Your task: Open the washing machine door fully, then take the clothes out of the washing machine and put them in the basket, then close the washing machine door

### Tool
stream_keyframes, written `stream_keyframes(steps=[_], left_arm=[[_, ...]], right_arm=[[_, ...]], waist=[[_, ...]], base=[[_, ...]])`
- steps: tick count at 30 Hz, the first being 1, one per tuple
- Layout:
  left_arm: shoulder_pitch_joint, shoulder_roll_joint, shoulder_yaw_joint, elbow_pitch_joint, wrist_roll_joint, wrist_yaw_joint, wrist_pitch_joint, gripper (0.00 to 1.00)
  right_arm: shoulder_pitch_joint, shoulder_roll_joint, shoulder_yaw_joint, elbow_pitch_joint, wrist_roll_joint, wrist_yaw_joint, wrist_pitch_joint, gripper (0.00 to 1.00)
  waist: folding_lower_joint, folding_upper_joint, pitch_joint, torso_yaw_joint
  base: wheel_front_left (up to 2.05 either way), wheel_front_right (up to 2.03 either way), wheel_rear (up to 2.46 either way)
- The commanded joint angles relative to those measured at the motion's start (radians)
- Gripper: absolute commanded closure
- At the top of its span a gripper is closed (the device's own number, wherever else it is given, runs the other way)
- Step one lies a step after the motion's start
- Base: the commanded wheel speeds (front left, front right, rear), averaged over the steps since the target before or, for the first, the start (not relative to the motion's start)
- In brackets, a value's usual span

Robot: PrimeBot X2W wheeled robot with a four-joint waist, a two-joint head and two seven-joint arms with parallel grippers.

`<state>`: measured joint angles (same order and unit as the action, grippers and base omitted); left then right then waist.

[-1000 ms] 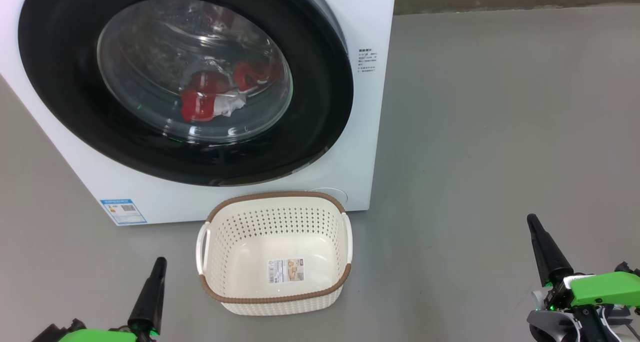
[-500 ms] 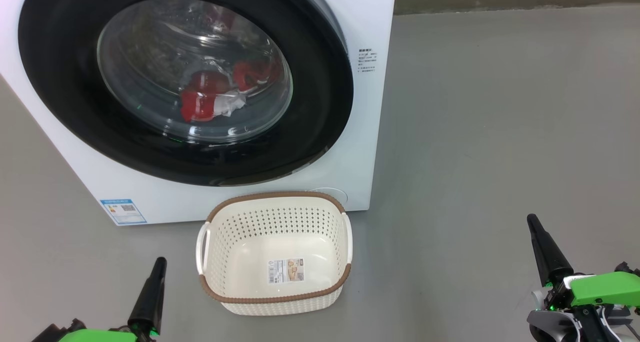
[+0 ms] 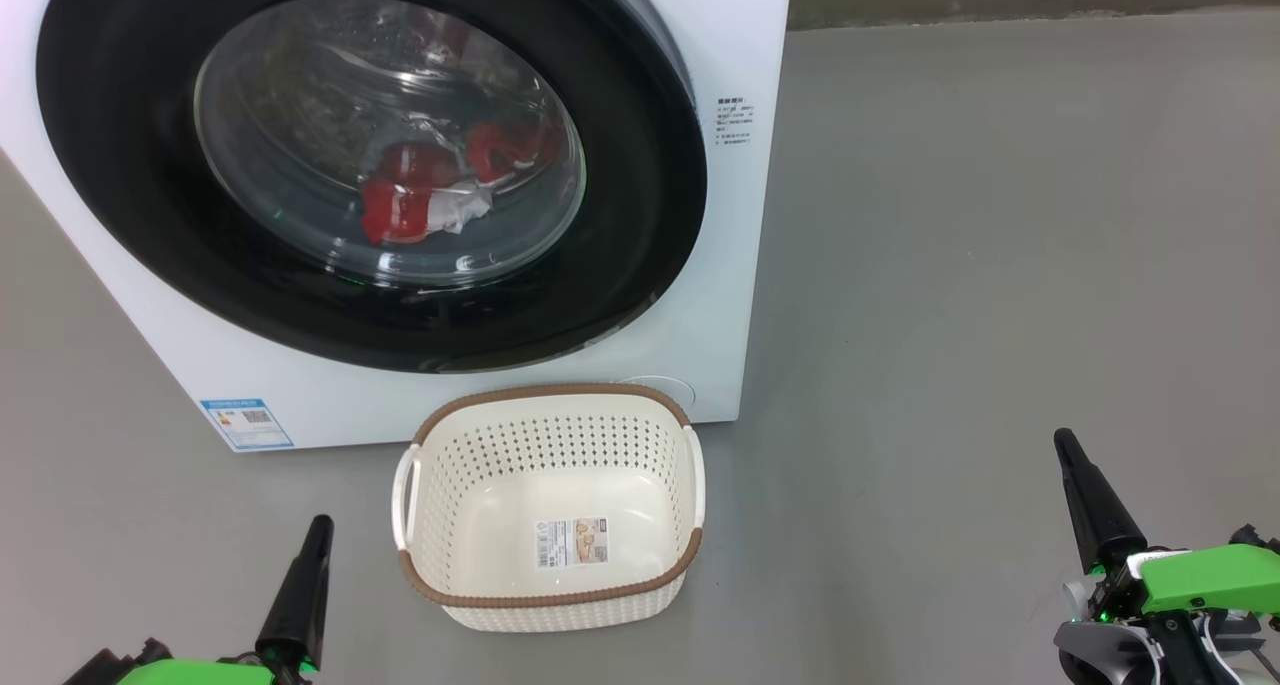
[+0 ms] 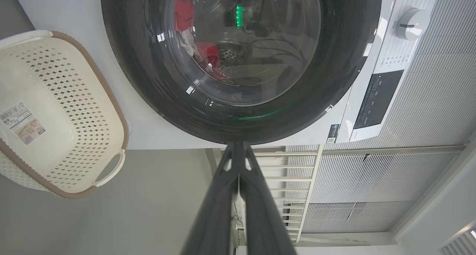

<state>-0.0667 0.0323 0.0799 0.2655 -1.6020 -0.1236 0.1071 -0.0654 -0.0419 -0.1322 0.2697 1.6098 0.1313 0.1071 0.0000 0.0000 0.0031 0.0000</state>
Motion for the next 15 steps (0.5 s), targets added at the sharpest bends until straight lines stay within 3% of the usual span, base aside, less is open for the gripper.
stream_keyframes(steps=[1,15], left_arm=[[-0.041,0.018,0.034,-0.021,-0.007,-0.007,0.006,1.0],[-0.041,0.018,0.034,-0.021,-0.007,-0.007,0.006,1.0]], right_arm=[[-0.042,-0.008,0.019,-0.025,-0.001,-0.001,0.006,1.0],[-0.042,-0.008,0.019,-0.025,-0.001,-0.001,0.006,1.0]], waist=[[0.0,0.0,0.0,0.0],[0.0,0.0,0.0,0.0]], base=[[0.0,0.0,0.0],[0.0,0.0,0.0]])
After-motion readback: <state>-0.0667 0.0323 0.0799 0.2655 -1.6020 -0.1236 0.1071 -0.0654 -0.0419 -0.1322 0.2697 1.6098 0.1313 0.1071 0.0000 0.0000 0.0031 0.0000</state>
